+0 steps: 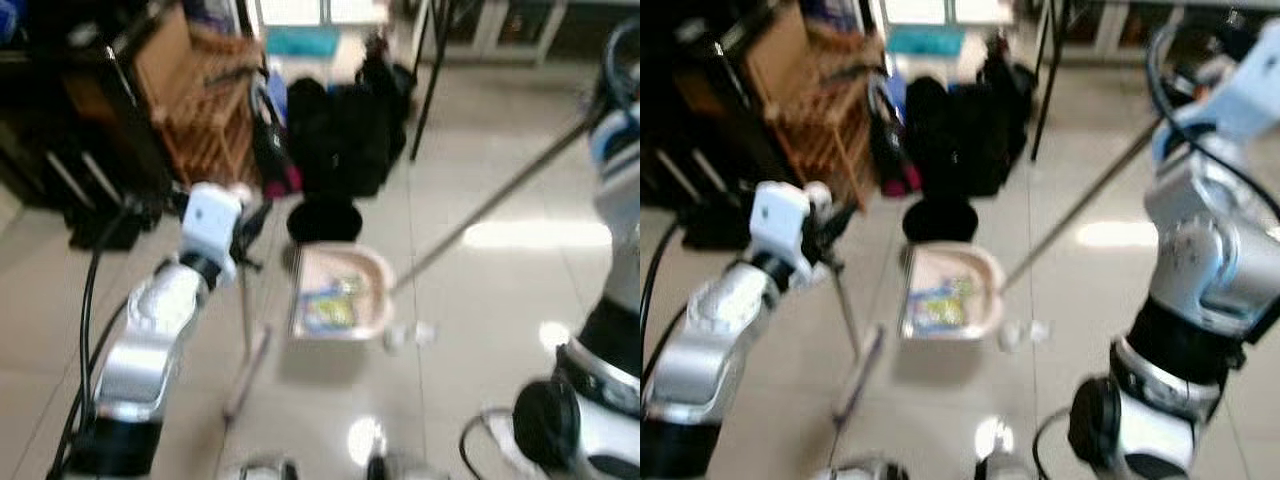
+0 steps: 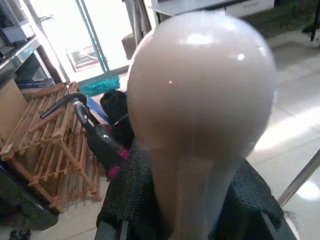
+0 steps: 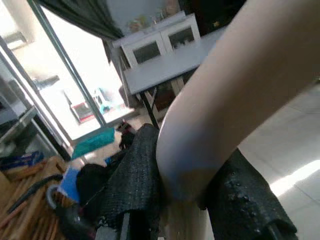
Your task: Sweep floor
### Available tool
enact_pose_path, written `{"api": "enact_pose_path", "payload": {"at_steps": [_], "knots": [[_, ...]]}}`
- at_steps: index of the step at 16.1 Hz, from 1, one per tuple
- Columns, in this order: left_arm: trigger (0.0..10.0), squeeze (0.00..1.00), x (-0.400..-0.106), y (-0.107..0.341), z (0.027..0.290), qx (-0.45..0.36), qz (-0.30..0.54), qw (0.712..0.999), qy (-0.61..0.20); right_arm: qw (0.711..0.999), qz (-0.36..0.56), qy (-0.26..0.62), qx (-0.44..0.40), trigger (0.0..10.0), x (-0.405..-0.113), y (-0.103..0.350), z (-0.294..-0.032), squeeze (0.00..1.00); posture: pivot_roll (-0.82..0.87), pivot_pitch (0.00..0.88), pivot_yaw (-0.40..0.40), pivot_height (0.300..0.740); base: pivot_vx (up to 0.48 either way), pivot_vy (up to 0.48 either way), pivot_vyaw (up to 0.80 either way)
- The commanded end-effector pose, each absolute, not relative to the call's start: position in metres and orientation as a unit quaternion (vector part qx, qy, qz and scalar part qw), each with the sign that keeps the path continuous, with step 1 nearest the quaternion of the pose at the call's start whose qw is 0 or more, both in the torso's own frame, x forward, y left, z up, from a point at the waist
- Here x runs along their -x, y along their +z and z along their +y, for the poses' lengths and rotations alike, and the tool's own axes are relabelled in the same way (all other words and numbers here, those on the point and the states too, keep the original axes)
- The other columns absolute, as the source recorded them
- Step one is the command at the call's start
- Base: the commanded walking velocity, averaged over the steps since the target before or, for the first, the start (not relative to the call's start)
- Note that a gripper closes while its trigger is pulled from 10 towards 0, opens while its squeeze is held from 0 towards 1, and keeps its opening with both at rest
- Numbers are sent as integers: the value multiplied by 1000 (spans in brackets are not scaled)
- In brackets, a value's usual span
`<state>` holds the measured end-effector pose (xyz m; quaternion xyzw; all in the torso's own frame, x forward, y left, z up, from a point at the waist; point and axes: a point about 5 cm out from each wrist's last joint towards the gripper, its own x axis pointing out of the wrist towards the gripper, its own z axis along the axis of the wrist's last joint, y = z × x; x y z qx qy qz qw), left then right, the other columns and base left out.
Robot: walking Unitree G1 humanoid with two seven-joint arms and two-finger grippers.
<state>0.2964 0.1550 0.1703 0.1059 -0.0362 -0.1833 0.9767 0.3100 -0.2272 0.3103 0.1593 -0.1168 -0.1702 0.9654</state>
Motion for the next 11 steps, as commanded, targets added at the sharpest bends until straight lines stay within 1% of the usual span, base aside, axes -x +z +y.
{"api": "enact_pose_path", "payload": {"at_steps": [1, 6, 11], "knots": [[10000, 0, -295, 176, 160, -119, -50, 976, -174, 960, -160, -152, -175, 10000, -308, 328, -222, 0, -27, 116, 28, 740, 420, 0, 0], [10000, 0, -296, 177, 159, -120, -52, 975, -180, 953, -182, -173, -168, 10000, -306, 334, -234, 0, -31, 115, 34, 740, 422, 0, 0], [10000, 0, -296, 177, 156, -121, -53, 974, -187, 954, -182, -169, -168, 10000, -306, 332, -232, 0, -29, 116, 37, 740, 428, 0, 0]]}}
